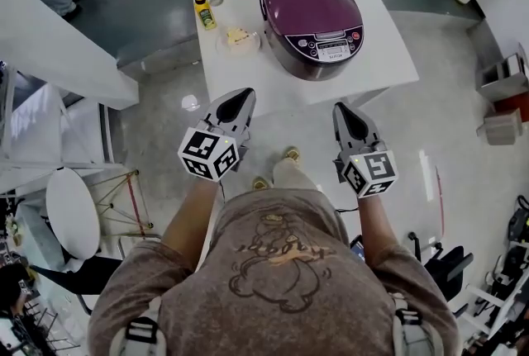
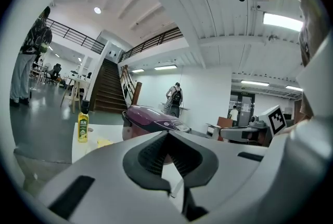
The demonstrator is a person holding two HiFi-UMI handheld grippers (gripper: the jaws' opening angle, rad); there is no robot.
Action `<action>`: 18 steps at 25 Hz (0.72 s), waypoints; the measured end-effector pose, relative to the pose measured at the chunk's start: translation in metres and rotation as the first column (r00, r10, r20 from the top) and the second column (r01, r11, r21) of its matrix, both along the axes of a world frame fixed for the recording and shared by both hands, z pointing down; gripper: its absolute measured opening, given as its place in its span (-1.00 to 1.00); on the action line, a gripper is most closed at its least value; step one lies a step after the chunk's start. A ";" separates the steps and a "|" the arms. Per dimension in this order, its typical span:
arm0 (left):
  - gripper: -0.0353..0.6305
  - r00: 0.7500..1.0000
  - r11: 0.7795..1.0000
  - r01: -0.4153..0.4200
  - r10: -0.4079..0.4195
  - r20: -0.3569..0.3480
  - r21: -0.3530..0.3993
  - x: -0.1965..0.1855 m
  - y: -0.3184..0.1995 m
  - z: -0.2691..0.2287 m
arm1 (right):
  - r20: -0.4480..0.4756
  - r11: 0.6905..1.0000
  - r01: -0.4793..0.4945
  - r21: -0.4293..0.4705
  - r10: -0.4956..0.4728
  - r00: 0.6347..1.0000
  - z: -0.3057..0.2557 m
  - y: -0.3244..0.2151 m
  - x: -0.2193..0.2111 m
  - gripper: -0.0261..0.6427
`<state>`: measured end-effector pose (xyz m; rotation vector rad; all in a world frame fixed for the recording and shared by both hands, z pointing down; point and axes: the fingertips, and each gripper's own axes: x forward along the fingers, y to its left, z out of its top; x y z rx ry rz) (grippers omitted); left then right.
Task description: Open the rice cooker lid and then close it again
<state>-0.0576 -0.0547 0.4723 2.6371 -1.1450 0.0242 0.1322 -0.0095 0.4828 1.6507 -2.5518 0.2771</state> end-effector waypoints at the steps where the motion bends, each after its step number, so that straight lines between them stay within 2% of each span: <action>1: -0.83 1.000 1.000 0.002 -0.002 -0.004 0.000 0.000 0.000 -0.002 | 0.002 1.000 0.002 0.003 -0.002 1.000 -0.001 -0.001 0.000 -0.92; 18: -0.83 0.999 0.999 0.038 -0.038 -0.010 -0.018 -0.006 0.000 -0.010 | 0.038 0.997 0.075 -0.002 -0.075 0.996 -0.006 -0.015 -0.009 -0.92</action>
